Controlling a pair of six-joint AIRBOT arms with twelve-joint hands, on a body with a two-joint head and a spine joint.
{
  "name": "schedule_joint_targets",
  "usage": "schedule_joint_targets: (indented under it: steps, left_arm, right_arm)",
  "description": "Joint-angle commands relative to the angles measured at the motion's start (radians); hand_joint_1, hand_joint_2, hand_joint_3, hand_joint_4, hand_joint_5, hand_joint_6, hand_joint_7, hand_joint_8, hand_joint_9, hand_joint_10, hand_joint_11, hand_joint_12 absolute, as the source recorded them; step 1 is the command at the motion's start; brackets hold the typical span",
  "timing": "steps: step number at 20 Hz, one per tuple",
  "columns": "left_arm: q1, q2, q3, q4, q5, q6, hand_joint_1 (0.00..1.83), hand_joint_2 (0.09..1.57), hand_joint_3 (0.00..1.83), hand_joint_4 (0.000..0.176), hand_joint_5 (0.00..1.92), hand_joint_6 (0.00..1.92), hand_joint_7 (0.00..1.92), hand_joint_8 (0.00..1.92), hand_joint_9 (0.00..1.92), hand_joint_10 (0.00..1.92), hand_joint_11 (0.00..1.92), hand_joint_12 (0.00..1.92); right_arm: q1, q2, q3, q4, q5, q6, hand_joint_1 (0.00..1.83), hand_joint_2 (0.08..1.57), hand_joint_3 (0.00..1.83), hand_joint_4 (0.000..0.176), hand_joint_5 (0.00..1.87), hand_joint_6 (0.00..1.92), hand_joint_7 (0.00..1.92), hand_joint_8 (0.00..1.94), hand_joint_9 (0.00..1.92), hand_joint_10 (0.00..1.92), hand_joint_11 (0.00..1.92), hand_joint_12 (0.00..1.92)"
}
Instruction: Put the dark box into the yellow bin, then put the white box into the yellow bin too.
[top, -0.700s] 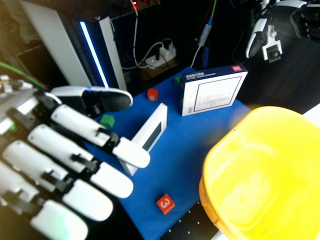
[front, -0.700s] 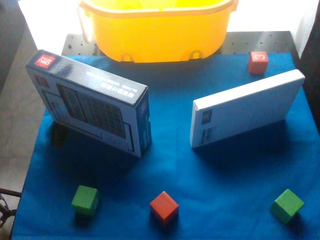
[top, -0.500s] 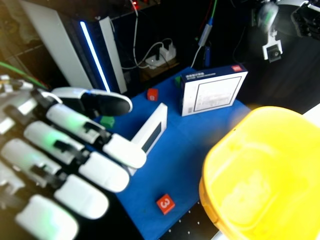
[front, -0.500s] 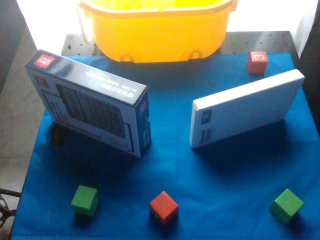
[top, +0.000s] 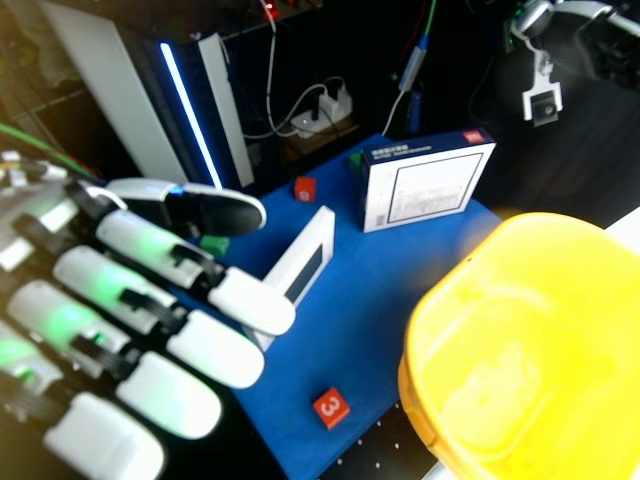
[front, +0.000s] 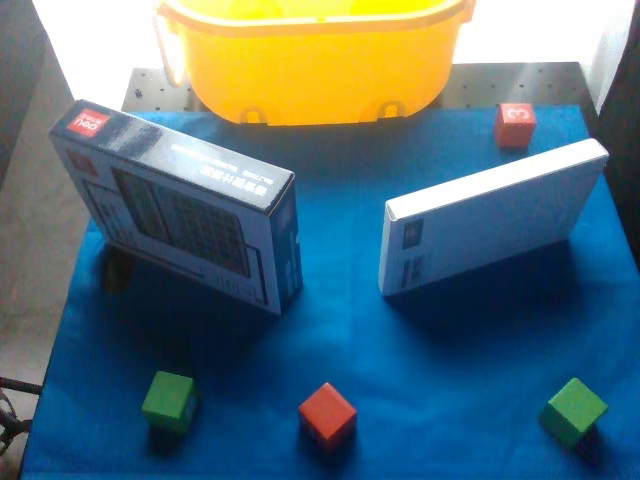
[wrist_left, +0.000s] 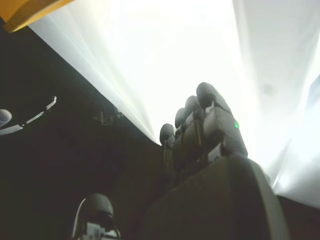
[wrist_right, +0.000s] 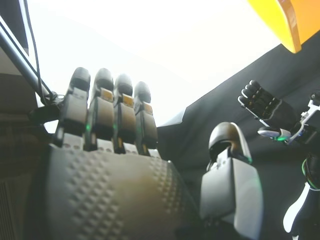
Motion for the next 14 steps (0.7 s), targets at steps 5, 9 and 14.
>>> schedule_joint_targets:
  steps: [5,9,14]
  left_arm:
    - [-0.011,0.064,-0.047,0.069,-0.083,-0.016,0.19,0.82,0.00,0.050,0.02,0.00,0.08,0.00,0.09,0.00,0.10,0.08]
    - [-0.014,0.098,-0.074,0.199,-0.036,-0.077,0.25,0.79,0.00,0.039,0.00,0.00,0.01,0.00,0.06,0.00,0.12,0.08]
    - [-0.020,0.108,-0.090,0.317,0.026,-0.126,0.36,0.65,0.00,0.062,0.00,0.00,0.05,0.01,0.06,0.01,0.07,0.05]
  right_arm:
    - [0.013,0.001,0.008,-0.004,0.113,0.004,0.30,1.03,0.00,0.000,0.39,0.01,0.38,0.01,0.32,0.01,0.17,0.13]
    - [0.013,0.001,0.008,-0.002,0.111,0.004,0.26,1.05,0.01,0.000,0.39,0.00,0.39,0.01,0.33,0.01,0.19,0.14]
    - [0.013,0.001,0.011,-0.001,0.107,0.004,0.30,1.02,0.00,0.000,0.39,0.00,0.41,0.01,0.34,0.01,0.20,0.14]
